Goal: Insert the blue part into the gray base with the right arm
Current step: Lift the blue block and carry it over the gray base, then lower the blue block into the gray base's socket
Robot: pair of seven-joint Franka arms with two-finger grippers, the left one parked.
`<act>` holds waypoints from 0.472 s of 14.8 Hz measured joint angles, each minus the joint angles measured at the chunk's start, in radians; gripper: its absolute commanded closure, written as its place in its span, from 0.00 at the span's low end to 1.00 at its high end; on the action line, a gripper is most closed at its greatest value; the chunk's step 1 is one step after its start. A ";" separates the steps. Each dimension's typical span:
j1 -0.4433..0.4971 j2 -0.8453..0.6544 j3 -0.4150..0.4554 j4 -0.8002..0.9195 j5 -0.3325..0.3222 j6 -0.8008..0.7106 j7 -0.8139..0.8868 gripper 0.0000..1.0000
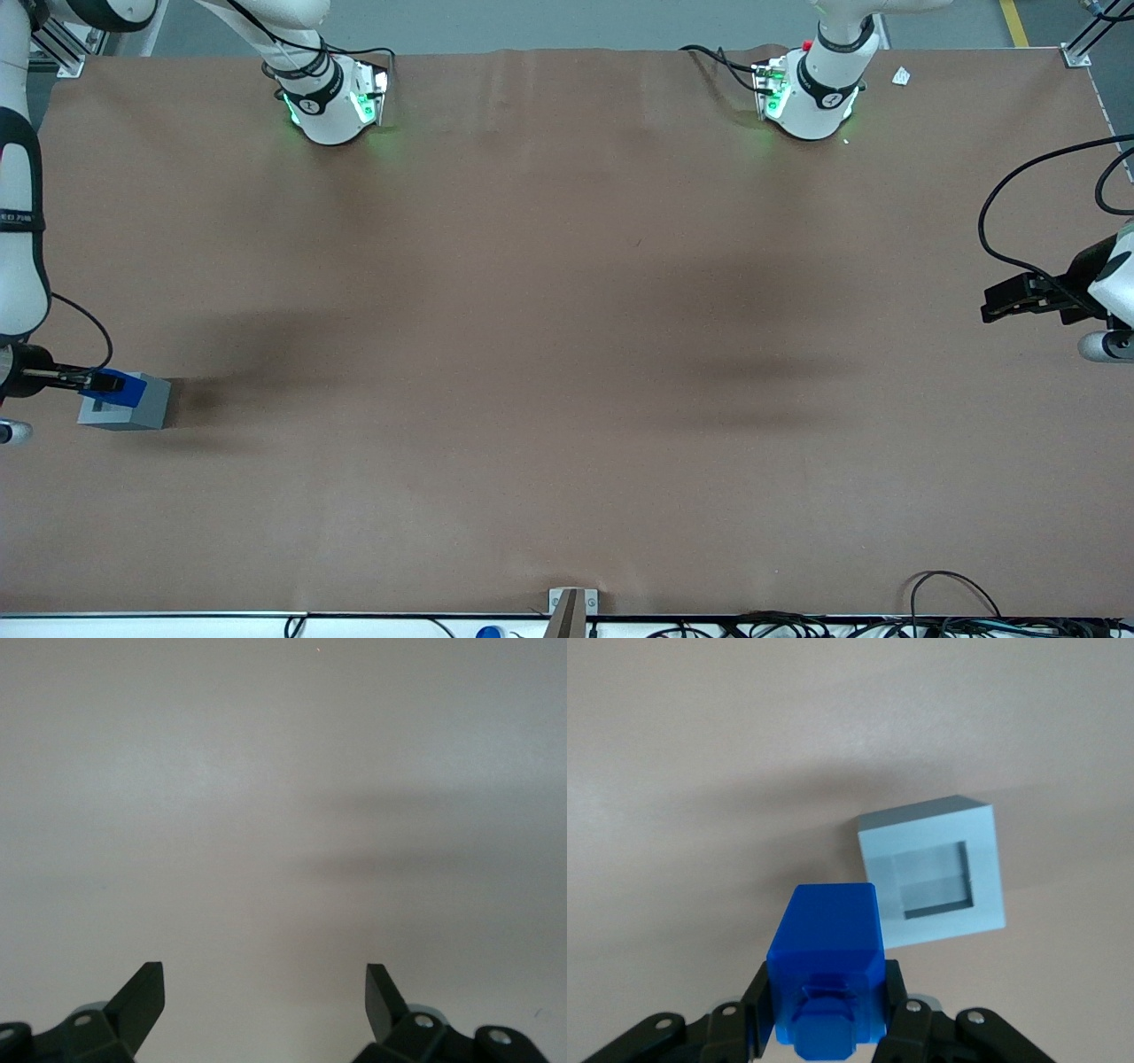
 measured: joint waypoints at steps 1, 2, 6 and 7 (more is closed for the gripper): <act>-0.003 0.009 0.000 0.011 -0.006 -0.002 -0.008 0.98; -0.006 0.015 0.000 0.018 -0.010 -0.004 -0.016 0.98; -0.029 0.040 0.000 0.040 -0.024 -0.007 -0.088 0.98; -0.036 0.046 0.000 0.045 -0.025 -0.008 -0.098 0.98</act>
